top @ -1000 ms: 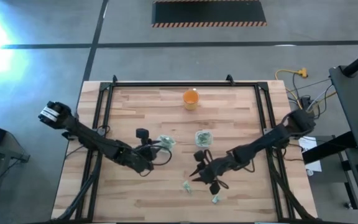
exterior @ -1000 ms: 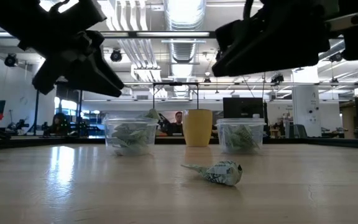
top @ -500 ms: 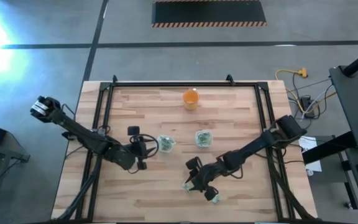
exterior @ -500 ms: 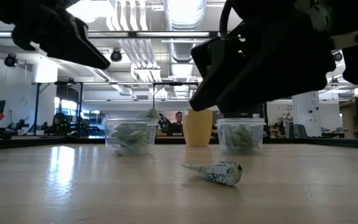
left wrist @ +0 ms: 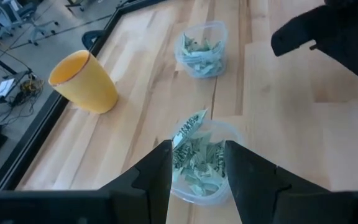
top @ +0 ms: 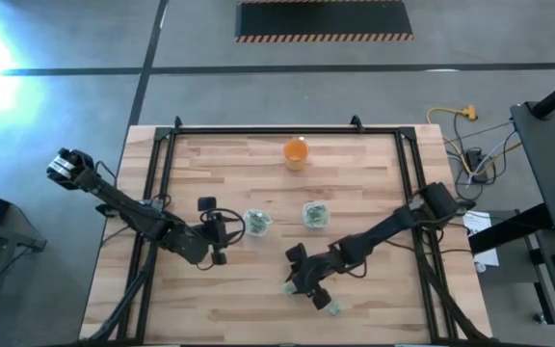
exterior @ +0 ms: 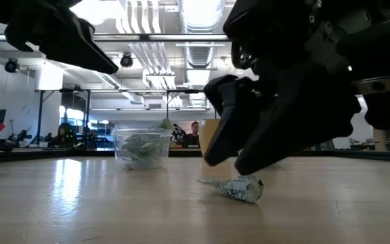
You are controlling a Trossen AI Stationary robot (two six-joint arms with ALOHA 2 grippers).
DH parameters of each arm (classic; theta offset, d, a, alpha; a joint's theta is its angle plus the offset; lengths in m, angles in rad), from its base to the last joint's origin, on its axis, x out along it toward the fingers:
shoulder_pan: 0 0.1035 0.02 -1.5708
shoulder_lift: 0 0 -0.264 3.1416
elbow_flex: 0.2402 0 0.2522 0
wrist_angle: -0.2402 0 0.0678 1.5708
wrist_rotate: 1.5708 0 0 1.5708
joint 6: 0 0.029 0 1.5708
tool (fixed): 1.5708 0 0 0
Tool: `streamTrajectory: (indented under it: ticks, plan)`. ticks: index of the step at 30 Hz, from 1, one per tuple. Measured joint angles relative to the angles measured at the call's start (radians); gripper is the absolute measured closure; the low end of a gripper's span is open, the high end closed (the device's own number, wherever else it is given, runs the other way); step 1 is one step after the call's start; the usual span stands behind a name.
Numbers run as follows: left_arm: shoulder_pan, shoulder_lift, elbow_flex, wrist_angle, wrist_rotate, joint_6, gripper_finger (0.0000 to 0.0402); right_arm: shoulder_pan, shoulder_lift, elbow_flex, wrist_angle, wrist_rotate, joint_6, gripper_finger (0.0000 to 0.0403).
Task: Pick and place items into bin
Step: Put the green sweetener bag into the right transparent food container
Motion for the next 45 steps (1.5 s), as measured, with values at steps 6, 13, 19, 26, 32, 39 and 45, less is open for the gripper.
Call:
streamTrajectory:
  ticks: [6,13,19,26,32,39,45]
  plan:
    - [-0.005,0.000,0.000,0.001,0.001,0.000,0.0271,-0.013,0.047,0.029,-0.001,-0.048,0.000,0.0231]
    - [-0.005,0.000,0.000,0.000,0.002,-0.001,0.0271,-0.025,0.045,0.035,-0.042,-0.051,0.007,0.0232]
    - [-0.005,0.000,0.000,0.001,0.002,-0.001,0.0271,-0.026,0.045,0.034,-0.050,-0.051,0.002,0.0266]
    - [-0.005,0.000,0.000,0.001,0.002,-0.001,0.0271,-0.026,0.041,0.037,-0.070,-0.051,-0.029,0.0336]
    - [-0.005,-0.001,0.000,0.001,0.002,-0.001,0.0271,-0.027,0.007,0.038,-0.100,-0.047,-0.053,0.0369]
    - [-0.005,-0.001,0.000,0.001,0.002,-0.001,0.0271,-0.027,-0.065,0.038,-0.172,-0.037,-0.070,0.0376]
    - [-0.005,-0.001,0.000,0.006,0.002,0.001,0.0271,-0.029,-0.150,0.038,-0.282,0.133,-0.118,0.0376]
